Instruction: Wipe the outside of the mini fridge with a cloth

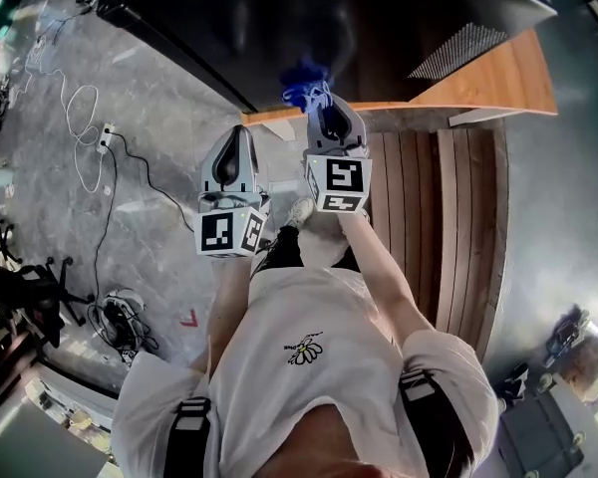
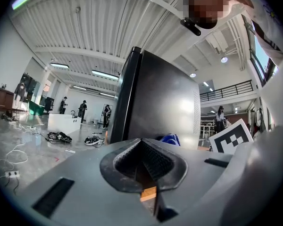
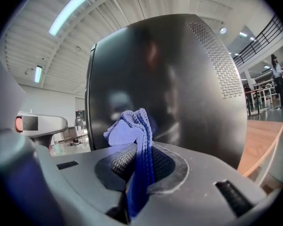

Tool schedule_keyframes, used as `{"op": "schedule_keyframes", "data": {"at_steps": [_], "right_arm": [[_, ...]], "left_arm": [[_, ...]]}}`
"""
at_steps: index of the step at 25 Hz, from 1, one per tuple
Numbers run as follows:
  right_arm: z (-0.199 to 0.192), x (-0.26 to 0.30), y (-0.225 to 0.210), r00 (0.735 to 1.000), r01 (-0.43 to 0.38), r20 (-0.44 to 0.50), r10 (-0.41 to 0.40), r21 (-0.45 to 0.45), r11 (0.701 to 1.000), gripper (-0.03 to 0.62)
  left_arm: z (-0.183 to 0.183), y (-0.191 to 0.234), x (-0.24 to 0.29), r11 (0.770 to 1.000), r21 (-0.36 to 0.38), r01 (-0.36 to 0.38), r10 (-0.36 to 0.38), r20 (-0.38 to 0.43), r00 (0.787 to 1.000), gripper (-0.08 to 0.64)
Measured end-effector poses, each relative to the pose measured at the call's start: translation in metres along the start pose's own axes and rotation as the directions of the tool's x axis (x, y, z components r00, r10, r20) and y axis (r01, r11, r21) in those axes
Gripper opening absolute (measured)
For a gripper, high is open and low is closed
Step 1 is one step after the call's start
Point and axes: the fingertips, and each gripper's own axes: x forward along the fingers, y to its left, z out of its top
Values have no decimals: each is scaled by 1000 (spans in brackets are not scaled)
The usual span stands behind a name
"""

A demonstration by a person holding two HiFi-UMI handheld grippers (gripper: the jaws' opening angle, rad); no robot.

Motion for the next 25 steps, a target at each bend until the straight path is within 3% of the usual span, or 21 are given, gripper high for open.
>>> {"op": "schedule_keyframes", "data": {"at_steps": [6,14,25], "right_arm": [[4,-23,-83,990,140,11,-140,4,990,61],[10,-52,-176,958,285,14,-287,61,956,61],[16,-64,-218,940,339,18,-340,35,940,61]], "left_arm": [[-10,-23,14,1000,1,30,-30,-33,999,5],[-17,-42,26,999,-20,45,-46,-46,998,5],[-24,-41,19,1000,-20,-4,3,-56,998,5]]}}
